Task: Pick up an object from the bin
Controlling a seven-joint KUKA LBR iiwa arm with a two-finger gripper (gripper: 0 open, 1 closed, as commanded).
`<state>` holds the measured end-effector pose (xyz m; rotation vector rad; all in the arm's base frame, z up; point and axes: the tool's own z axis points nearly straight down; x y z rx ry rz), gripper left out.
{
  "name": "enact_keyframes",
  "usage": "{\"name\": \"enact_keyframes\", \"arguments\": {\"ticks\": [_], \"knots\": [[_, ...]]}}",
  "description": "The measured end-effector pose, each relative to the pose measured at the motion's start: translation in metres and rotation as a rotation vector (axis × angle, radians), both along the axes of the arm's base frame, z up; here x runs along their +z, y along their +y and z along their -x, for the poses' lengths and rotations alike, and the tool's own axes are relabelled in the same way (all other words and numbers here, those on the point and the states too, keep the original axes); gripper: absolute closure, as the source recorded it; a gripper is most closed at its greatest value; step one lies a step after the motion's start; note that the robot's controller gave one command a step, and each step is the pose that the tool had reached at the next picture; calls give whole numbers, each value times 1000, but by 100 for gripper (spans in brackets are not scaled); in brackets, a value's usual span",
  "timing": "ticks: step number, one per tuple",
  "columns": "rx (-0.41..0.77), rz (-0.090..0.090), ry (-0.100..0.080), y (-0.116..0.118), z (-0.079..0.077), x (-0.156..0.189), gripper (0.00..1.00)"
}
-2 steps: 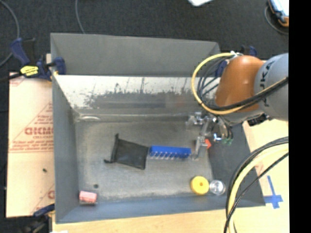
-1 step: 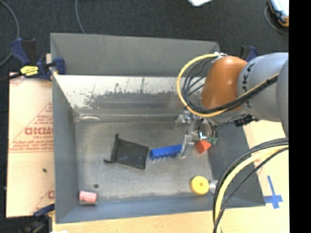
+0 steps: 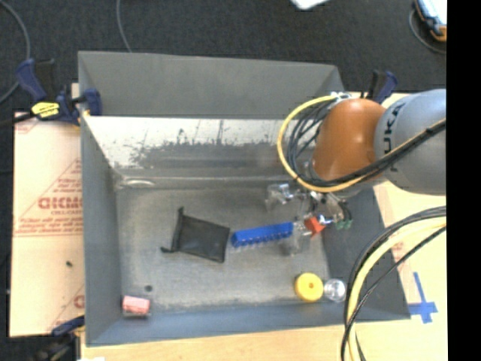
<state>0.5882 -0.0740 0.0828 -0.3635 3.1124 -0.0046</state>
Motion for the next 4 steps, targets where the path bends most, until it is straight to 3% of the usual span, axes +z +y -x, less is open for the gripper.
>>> {"name": "enact_keyframes", "arguments": {"ticks": [1, 2, 3, 4], "knots": [[-188, -4, -3, -9, 1, -12, 100], [-187, -3, -3, -9, 1, -12, 100], [-125, -2, -10, -21, -27, -11, 100], [-158, -3, -8, -10, -28, -11, 100]]}}
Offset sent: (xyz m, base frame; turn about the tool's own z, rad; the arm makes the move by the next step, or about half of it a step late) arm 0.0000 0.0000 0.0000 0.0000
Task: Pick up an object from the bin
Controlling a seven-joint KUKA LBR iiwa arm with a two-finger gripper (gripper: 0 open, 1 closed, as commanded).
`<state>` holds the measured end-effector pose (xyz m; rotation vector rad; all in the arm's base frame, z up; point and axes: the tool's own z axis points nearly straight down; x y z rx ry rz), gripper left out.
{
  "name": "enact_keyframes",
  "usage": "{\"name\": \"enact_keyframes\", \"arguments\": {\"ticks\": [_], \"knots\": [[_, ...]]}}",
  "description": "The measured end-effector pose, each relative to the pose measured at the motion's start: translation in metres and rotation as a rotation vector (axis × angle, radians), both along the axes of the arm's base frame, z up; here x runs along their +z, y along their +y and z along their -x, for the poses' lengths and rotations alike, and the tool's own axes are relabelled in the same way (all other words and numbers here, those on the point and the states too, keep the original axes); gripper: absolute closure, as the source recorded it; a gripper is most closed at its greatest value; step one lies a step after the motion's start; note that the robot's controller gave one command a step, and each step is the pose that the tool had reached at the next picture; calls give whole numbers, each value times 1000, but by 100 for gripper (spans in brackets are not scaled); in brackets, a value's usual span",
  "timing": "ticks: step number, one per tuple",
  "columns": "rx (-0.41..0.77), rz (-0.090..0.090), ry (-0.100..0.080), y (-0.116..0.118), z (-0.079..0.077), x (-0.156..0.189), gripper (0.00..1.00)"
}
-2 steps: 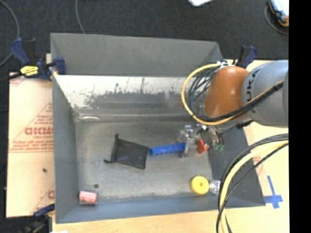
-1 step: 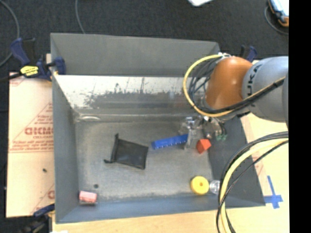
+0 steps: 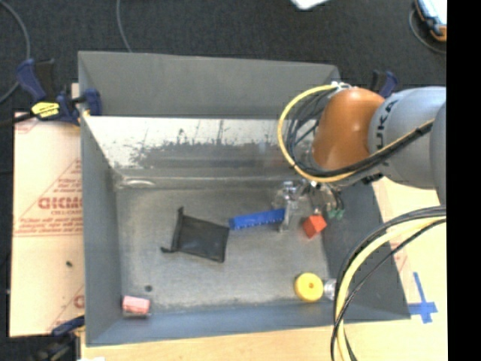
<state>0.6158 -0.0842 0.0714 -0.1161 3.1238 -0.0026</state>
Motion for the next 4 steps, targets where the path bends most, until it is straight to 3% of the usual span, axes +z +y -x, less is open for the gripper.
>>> {"name": "enact_keyframes", "arguments": {"ticks": [4], "knots": [[4, 1, 0, 0, 0, 0, 100]]}}
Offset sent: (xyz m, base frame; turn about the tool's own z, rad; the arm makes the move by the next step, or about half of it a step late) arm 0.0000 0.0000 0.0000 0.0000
